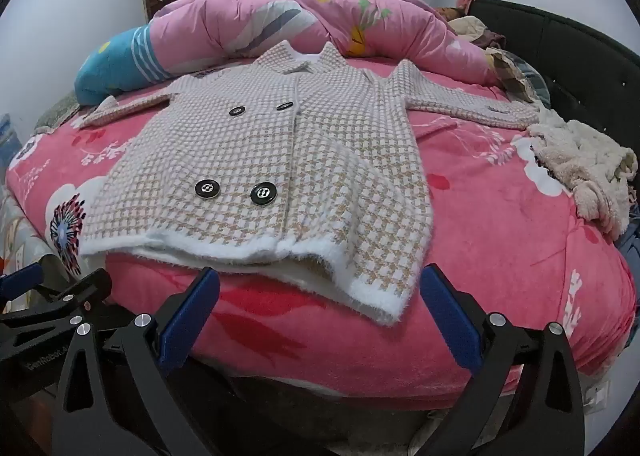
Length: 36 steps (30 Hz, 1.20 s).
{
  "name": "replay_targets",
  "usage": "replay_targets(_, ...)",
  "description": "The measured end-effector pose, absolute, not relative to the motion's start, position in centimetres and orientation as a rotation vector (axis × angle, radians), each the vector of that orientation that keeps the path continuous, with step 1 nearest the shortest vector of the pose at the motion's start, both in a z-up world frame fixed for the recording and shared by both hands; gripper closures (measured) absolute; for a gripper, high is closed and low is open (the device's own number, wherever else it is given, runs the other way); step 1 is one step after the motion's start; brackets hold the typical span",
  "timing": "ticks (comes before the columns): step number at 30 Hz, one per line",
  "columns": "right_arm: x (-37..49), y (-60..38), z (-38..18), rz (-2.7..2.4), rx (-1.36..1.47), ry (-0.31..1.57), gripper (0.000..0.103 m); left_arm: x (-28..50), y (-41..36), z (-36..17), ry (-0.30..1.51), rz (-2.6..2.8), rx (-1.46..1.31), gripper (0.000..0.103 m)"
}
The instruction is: Fold large clothes
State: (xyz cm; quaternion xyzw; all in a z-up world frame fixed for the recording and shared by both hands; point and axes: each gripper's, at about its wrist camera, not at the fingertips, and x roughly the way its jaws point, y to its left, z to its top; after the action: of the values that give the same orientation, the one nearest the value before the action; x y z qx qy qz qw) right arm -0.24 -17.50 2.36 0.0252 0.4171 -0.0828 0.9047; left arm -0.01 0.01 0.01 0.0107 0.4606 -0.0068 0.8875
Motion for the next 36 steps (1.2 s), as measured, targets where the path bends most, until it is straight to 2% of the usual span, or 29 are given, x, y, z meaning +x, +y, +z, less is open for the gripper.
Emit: replay_targets(36, -0.08, -17.23, 2.35, -0.172, 0.053, 0.87, 0.005, 0.0, 0.12, -0.15, 0.961, -0.011, 0.025, 0.008)
